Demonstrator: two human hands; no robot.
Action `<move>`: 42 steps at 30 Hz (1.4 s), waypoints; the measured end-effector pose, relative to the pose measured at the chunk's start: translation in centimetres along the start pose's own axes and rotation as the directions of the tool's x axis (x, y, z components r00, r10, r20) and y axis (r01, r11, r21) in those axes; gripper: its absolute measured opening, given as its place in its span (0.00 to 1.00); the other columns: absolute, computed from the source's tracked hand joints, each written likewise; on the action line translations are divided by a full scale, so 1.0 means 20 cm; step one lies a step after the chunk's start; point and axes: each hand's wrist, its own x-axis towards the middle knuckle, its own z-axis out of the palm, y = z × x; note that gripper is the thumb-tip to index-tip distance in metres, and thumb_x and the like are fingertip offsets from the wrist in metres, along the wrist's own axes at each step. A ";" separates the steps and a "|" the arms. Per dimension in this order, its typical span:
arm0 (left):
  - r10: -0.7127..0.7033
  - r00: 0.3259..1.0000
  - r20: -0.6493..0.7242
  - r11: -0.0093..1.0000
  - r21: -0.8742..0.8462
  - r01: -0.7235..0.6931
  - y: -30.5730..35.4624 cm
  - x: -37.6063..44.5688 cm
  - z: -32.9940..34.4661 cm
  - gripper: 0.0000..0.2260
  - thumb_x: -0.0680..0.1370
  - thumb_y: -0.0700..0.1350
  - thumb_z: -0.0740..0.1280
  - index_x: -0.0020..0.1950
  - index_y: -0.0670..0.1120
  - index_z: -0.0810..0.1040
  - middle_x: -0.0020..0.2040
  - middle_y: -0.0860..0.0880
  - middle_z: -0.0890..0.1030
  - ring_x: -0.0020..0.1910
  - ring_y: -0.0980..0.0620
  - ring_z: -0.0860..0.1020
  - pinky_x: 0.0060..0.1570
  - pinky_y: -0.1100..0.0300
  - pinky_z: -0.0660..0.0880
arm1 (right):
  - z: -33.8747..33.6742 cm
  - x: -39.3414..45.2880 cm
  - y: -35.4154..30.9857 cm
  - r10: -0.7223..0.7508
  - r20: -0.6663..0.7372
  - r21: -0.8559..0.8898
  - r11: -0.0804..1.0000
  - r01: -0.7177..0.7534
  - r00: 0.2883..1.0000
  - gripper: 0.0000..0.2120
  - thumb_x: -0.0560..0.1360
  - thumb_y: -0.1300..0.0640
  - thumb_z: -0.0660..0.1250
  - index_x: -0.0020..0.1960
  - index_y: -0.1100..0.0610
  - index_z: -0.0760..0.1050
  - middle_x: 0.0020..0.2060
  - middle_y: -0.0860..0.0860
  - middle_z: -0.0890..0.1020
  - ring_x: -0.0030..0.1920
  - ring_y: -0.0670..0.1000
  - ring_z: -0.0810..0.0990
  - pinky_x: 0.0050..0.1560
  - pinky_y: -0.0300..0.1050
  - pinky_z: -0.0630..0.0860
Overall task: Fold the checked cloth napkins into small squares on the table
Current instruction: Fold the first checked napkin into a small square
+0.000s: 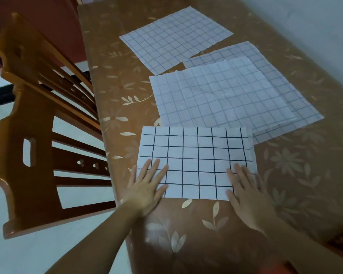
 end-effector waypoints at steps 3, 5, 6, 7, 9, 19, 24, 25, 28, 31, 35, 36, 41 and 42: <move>-0.049 0.998 0.039 0.997 0.054 0.047 -0.04 -0.01 -0.03 0.25 0.75 0.65 0.28 0.72 0.64 0.28 0.77 0.56 0.34 0.75 0.51 0.30 0.72 0.45 0.30 | -0.03 -0.03 0.14 0.035 0.060 -0.025 0.999 -0.034 0.998 0.31 0.78 0.37 0.31 0.77 0.48 0.42 0.78 0.49 0.47 0.78 0.51 0.45 0.74 0.58 0.48; -0.024 0.998 0.050 0.995 0.094 0.020 0.01 -0.01 -0.07 0.25 0.79 0.61 0.36 0.75 0.62 0.31 0.78 0.54 0.36 0.77 0.47 0.34 0.72 0.42 0.33 | -0.06 -0.04 0.13 0.046 0.069 -0.039 0.998 -0.043 0.997 0.32 0.78 0.37 0.33 0.78 0.49 0.45 0.78 0.50 0.49 0.77 0.52 0.47 0.74 0.59 0.50; 0.031 0.999 0.043 0.996 0.078 -0.035 0.07 -0.02 -0.10 0.27 0.80 0.56 0.46 0.78 0.61 0.40 0.79 0.52 0.43 0.78 0.44 0.42 0.73 0.41 0.38 | -0.09 -0.05 0.10 0.039 0.069 -0.045 0.998 -0.036 0.997 0.33 0.77 0.36 0.37 0.78 0.50 0.48 0.78 0.51 0.52 0.77 0.53 0.49 0.74 0.58 0.52; 0.122 0.992 0.016 0.991 0.050 -0.123 0.14 -0.03 -0.13 0.28 0.77 0.52 0.56 0.77 0.59 0.54 0.79 0.49 0.55 0.77 0.42 0.54 0.73 0.40 0.49 | -0.11 -0.07 0.08 0.006 0.065 -0.042 0.999 -0.003 0.998 0.34 0.77 0.36 0.43 0.78 0.51 0.53 0.77 0.51 0.57 0.77 0.54 0.54 0.73 0.58 0.55; 0.294 0.954 -0.048 0.956 0.018 -0.294 0.29 -0.08 -0.14 0.25 0.71 0.49 0.64 0.69 0.55 0.71 0.70 0.48 0.72 0.67 0.42 0.71 0.65 0.44 0.66 | -0.13 -0.14 0.06 -0.117 0.053 -0.039 0.992 0.119 0.992 0.30 0.74 0.38 0.54 0.73 0.50 0.63 0.72 0.51 0.68 0.72 0.56 0.65 0.69 0.55 0.61; 0.225 0.967 0.117 0.974 -0.006 -0.225 0.37 -0.17 -0.07 0.23 0.81 0.51 0.52 0.76 0.55 0.55 0.79 0.50 0.54 0.76 0.48 0.52 0.71 0.43 0.50 | -0.31 0.04 -0.01 -0.031 0.268 -0.415 0.898 0.144 0.963 0.12 0.75 0.58 0.58 0.56 0.52 0.72 0.53 0.50 0.77 0.55 0.53 0.76 0.56 0.49 0.70; 0.272 0.962 -0.013 0.962 0.003 -0.272 0.46 -0.25 -0.10 0.26 0.79 0.50 0.57 0.77 0.53 0.55 0.76 0.48 0.59 0.75 0.45 0.54 0.72 0.45 0.50 | -0.29 -0.12 -0.12 0.097 0.244 -0.205 0.978 -0.046 0.965 0.14 0.72 0.44 0.57 0.49 0.52 0.73 0.48 0.49 0.74 0.51 0.52 0.75 0.49 0.49 0.69; 0.314 0.948 -0.052 0.949 0.020 -0.313 0.50 -0.27 -0.11 0.27 0.78 0.49 0.59 0.76 0.53 0.56 0.76 0.48 0.61 0.74 0.45 0.56 0.71 0.45 0.52 | -0.28 -0.16 -0.15 0.084 0.255 -0.136 0.989 -0.050 0.963 0.14 0.72 0.42 0.57 0.47 0.51 0.73 0.46 0.48 0.75 0.48 0.51 0.76 0.47 0.47 0.69; 0.406 0.903 -0.142 0.914 0.040 -0.405 0.61 -0.29 -0.12 0.20 0.76 0.48 0.62 0.69 0.52 0.68 0.69 0.48 0.70 0.68 0.44 0.66 0.64 0.47 0.62 | -0.30 -0.26 -0.22 -0.021 0.322 0.192 0.980 -0.044 0.946 0.13 0.72 0.43 0.62 0.35 0.51 0.67 0.33 0.46 0.72 0.34 0.45 0.71 0.34 0.39 0.67; 0.322 0.943 -0.088 0.947 0.026 -0.321 0.73 -0.30 -0.14 0.13 0.78 0.45 0.60 0.62 0.52 0.74 0.58 0.49 0.76 0.58 0.45 0.71 0.55 0.52 0.63 | -0.31 -0.33 -0.22 -0.147 0.229 0.527 0.850 0.004 0.962 0.15 0.70 0.46 0.64 0.31 0.51 0.63 0.27 0.48 0.67 0.28 0.44 0.65 0.31 0.39 0.61; -0.038 0.997 -0.065 0.983 -0.182 0.026 0.84 -0.28 -0.14 0.10 0.74 0.46 0.64 0.53 0.52 0.81 0.49 0.49 0.81 0.51 0.46 0.76 0.49 0.55 0.66 | -0.29 -0.38 -0.04 -0.421 0.178 0.462 0.834 0.302 0.889 0.18 0.65 0.33 0.64 0.51 0.38 0.68 0.44 0.35 0.73 0.45 0.38 0.72 0.43 0.40 0.71; -0.129 0.990 -0.066 0.954 -0.282 0.105 0.86 -0.30 -0.14 0.10 0.72 0.46 0.65 0.51 0.52 0.82 0.47 0.49 0.82 0.49 0.48 0.78 0.47 0.57 0.68 | -0.27 -0.39 0.03 -0.480 0.187 0.372 0.842 0.391 0.857 0.27 0.63 0.32 0.63 0.60 0.37 0.65 0.53 0.32 0.71 0.54 0.38 0.71 0.52 0.42 0.71; -0.393 0.918 0.051 0.668 -0.671 0.323 0.92 -0.46 -0.11 0.13 0.69 0.35 0.67 0.42 0.51 0.86 0.40 0.57 0.83 0.37 0.65 0.77 0.39 0.68 0.72 | -0.23 -0.35 0.28 -0.488 0.090 0.118 0.871 0.477 0.868 0.31 0.72 0.44 0.64 0.73 0.45 0.62 0.71 0.42 0.66 0.72 0.48 0.62 0.69 0.47 0.60; -0.424 0.903 0.071 0.652 -0.667 0.359 0.93 -0.50 -0.11 0.14 0.69 0.34 0.67 0.43 0.50 0.86 0.41 0.57 0.82 0.37 0.65 0.77 0.39 0.69 0.73 | -0.23 -0.34 0.31 -0.505 0.085 0.070 0.863 0.501 0.859 0.28 0.72 0.48 0.65 0.72 0.45 0.66 0.70 0.43 0.68 0.72 0.49 0.64 0.67 0.48 0.61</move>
